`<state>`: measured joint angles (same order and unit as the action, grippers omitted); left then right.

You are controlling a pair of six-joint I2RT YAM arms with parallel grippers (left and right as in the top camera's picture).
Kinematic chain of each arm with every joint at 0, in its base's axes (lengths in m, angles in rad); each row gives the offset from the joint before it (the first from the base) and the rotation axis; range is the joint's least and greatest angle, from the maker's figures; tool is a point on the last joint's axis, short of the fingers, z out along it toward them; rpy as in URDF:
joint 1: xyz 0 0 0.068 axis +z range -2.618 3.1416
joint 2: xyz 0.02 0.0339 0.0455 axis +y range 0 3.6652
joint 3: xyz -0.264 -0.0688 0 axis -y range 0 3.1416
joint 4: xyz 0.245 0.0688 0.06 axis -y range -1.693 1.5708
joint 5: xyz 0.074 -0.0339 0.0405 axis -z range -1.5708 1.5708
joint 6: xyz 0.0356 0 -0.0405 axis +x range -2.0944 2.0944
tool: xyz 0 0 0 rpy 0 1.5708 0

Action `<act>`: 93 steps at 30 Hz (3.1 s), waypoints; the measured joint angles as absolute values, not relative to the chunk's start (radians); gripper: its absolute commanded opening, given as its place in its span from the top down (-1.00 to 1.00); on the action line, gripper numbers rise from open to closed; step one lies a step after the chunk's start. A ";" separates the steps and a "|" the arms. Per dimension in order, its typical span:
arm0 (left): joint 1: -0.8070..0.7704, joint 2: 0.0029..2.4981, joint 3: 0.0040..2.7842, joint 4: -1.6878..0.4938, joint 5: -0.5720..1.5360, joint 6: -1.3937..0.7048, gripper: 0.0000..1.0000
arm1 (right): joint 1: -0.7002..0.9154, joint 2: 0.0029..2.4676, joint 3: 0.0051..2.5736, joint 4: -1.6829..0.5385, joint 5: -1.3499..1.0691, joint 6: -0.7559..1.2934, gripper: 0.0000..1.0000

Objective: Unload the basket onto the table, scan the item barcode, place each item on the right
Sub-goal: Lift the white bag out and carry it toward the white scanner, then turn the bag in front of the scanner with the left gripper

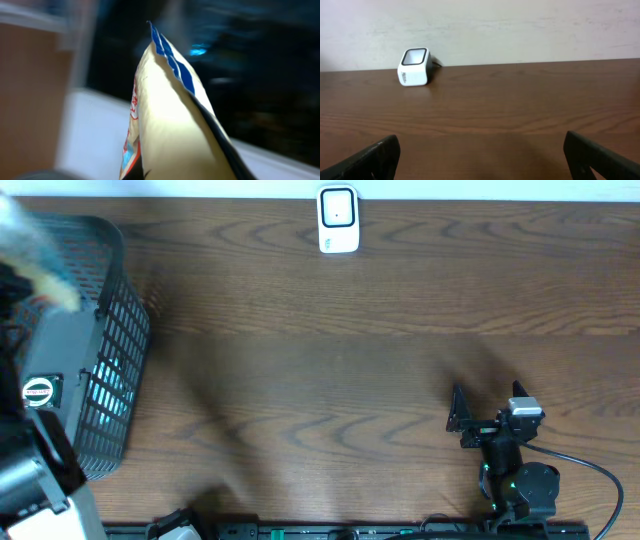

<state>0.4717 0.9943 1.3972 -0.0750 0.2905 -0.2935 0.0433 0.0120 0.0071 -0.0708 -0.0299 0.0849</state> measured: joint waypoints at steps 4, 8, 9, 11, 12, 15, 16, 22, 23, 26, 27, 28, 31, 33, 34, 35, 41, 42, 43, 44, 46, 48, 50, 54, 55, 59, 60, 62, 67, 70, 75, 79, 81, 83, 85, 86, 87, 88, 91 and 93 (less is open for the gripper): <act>0.318 0.986 1.397 -0.054 0.372 -0.384 0.85 | 0.043 0.012 0.007 -0.071 -0.030 0.085 -0.98; 0.127 1.016 1.397 -0.060 0.400 -0.432 0.86 | 0.043 0.012 0.007 -0.071 -0.030 0.085 -0.98; 0.076 1.028 1.397 -0.069 0.406 -0.440 0.85 | 0.043 0.012 0.007 -0.071 -0.030 0.085 -0.98; -0.011 1.057 1.397 -0.091 0.414 -0.449 0.86 | 0.043 0.012 0.007 -0.071 -0.030 0.085 -0.98; -0.057 1.079 1.397 -0.106 0.417 -0.452 0.85 | 0.043 0.012 0.007 -0.071 -0.030 0.085 -0.99; -0.163 1.156 1.397 -0.152 0.418 -0.456 0.86 | 0.043 0.012 0.007 -0.071 -0.030 0.085 -0.98; -0.194 1.191 1.397 -0.172 0.415 -0.457 0.86 | 0.043 0.012 0.007 -0.070 -0.030 0.085 -0.99; -0.346 1.425 1.397 -0.294 0.279 -0.468 0.85 | 0.043 0.012 0.007 -0.070 -0.030 0.085 -0.98; -0.369 1.463 1.397 -0.307 0.250 -0.469 0.86 | 0.043 0.012 0.007 -0.070 -0.030 0.085 -0.99; -0.431 1.565 1.397 -0.344 0.165 -0.471 0.85 | 0.043 0.012 0.007 -0.070 -0.030 0.085 -0.98; -0.448 1.596 1.397 -0.359 0.141 -0.471 0.86 | 0.043 0.012 0.007 -0.070 -0.030 0.085 -0.99; -0.469 1.632 1.397 -0.372 0.115 -0.471 0.86 | 0.043 0.012 0.007 -0.070 -0.030 0.085 -0.99; -0.516 1.724 1.397 -0.386 0.052 -0.472 0.85 | 0.043 0.012 0.007 -0.070 -0.030 0.085 -0.99; -0.534 1.766 1.397 -0.386 0.027 -0.471 0.85 | 0.043 0.012 0.007 -0.071 -0.030 0.085 -0.99; -0.542 1.785 1.397 -0.385 0.015 -0.471 0.85 | 0.043 0.012 0.007 -0.070 -0.030 0.085 -0.98; -0.551 1.809 1.397 -0.385 -0.001 -0.472 0.85 | 0.043 0.012 0.007 -0.071 -0.030 0.085 -0.99; -0.565 1.856 1.397 -0.347 -0.047 -0.474 0.16 | 0.043 0.012 0.007 -0.071 -0.030 0.085 -0.98; -0.565 1.856 1.397 -0.338 -0.052 -0.476 0.11 | 0.043 0.012 0.007 -0.071 -0.030 0.085 -0.99; -0.565 1.856 1.397 -0.333 -0.053 -0.474 0.09 | 0.043 0.012 0.007 -0.071 -0.030 0.085 -0.99; -0.565 1.856 1.397 -0.327 -0.057 -0.474 0.09 | 0.043 0.012 0.007 -0.070 -0.030 0.085 -0.99; -0.565 1.856 1.397 -0.307 -0.059 -0.467 0.09 | 0.043 0.012 0.007 -0.071 -0.030 0.085 -0.99; -0.565 1.852 1.398 -0.302 -0.059 -0.453 0.09 | 0.043 0.012 0.007 -0.071 -0.030 0.085 -0.99; -0.565 1.843 1.399 -0.304 -0.059 -0.434 0.09 | 0.043 0.012 0.007 -0.071 -0.030 0.085 -0.99; -0.565 1.778 1.402 -0.334 -0.059 -0.379 0.09 | 0.043 0.012 0.007 -0.071 -0.030 0.085 -0.98; -0.565 1.754 1.403 -0.351 -0.059 -0.367 0.09 | 0.043 0.012 0.007 -0.070 -0.030 0.085 -0.99; -0.565 1.679 1.423 -0.447 -0.058 -0.339 0.09 | 0.043 0.012 0.007 -0.071 -0.030 0.085 -0.98; -0.565 1.671 1.428 -0.472 -0.048 -0.337 0.10 | 0.043 0.012 0.007 -0.071 -0.030 0.085 -0.99; -0.565 1.675 1.432 -0.507 -0.017 -0.335 0.11 | 0.043 0.012 0.007 -0.071 -0.030 0.085 -0.99; -0.565 1.753 1.432 -0.527 0.086 -0.334 0.39 | 0.043 0.012 0.007 -0.071 -0.030 0.085 -0.99; -0.569 1.820 1.432 -0.531 0.116 -0.357 0.39 | 0.043 0.012 0.007 -0.071 -0.030 0.085 -0.99; -0.603 1.935 1.432 -0.532 0.159 -0.393 0.38 | 0.043 0.012 0.007 -0.071 -0.030 0.085 -0.98; -0.651 2.004 1.431 -0.519 0.178 -0.400 0.37 | 0.043 0.012 0.007 -0.070 -0.030 0.085 -0.98; -0.677 2.021 1.432 -0.492 0.181 -0.400 0.35 | 0.043 0.012 0.007 -0.071 -0.030 0.085 -0.99; -0.703 2.025 1.431 -0.450 0.182 -0.400 0.35 | 0.043 0.012 0.007 -0.070 -0.030 0.085 -0.99; -0.721 2.025 1.431 -0.417 0.185 -0.400 0.35 | 0.043 0.012 0.007 -0.070 -0.030 0.085 -0.99; -0.730 2.025 1.431 -0.402 0.186 -0.400 0.35 | 0.043 0.012 0.007 -0.070 -0.030 0.085 -0.99; -0.737 2.025 1.432 -0.400 0.189 -0.400 0.35 | 0.043 0.012 0.007 -0.071 -0.030 0.085 -0.99; -0.741 2.025 1.433 -0.402 0.191 -0.400 0.35 | 0.043 0.012 0.007 -0.071 -0.030 0.085 -0.98; -0.737 2.023 1.440 -0.430 0.197 -0.393 0.35 | 0.043 0.012 0.007 -0.070 -0.030 0.085 -0.99; -0.725 2.011 1.447 -0.457 0.197 -0.376 0.35 | 0.043 0.012 0.007 -0.071 -0.030 0.085 -0.99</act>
<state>-0.7254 2.0109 1.4467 -0.4568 0.1974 -0.3759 0.0433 0.0120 0.0071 -0.0708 -0.0299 0.0849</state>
